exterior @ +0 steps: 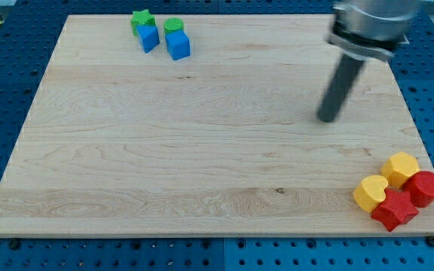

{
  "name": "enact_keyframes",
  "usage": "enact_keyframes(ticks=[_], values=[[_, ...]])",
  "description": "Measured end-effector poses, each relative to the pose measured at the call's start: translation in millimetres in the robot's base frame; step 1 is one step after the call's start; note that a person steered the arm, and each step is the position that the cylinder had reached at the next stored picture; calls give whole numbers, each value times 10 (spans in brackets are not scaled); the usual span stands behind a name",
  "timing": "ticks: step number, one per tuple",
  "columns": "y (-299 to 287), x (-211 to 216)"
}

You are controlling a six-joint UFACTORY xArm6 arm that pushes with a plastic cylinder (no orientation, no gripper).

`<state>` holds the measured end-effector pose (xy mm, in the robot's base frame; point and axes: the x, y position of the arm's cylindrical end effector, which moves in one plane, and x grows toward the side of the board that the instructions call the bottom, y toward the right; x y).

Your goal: Push the blue cube towards the center right

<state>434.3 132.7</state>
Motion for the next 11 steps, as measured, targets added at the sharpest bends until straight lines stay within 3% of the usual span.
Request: enact_keyframes(ticks=[2, 3, 5, 8, 11], values=[[-2028, -517], [-2632, -714], [-2239, -1042], [-2418, -1437], [-2021, -1547]])
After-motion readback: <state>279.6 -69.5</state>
